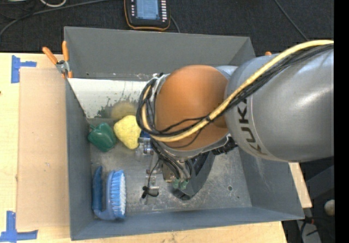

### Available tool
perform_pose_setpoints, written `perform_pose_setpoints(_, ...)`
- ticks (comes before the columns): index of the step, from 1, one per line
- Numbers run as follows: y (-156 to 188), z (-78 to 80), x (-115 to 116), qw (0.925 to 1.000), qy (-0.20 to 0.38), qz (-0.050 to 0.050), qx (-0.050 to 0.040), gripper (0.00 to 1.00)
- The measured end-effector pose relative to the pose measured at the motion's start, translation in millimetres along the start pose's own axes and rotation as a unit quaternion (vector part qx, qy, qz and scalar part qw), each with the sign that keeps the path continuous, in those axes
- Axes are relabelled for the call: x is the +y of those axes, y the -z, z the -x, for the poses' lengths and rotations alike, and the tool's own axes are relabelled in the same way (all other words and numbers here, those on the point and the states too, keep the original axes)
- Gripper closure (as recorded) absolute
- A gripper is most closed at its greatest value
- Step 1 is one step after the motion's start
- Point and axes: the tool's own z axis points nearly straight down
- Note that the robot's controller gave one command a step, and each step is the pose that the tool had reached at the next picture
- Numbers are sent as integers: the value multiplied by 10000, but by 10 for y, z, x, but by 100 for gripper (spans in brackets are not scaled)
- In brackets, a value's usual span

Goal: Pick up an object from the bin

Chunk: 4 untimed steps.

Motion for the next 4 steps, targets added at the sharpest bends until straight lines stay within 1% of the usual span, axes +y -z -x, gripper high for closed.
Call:
perform_pose_setpoints(1,44,18,-17,10000,-36,9,-37,0)
perform_pose_setpoints(2,-807,15,289,9866,1629,5,-35,0)
perform_pose_setpoints(3,-682,157,524,9625,2713,6,-67,0)
perform_pose_setpoints(4,-1125,154,578,9141,4056,3,5,0)
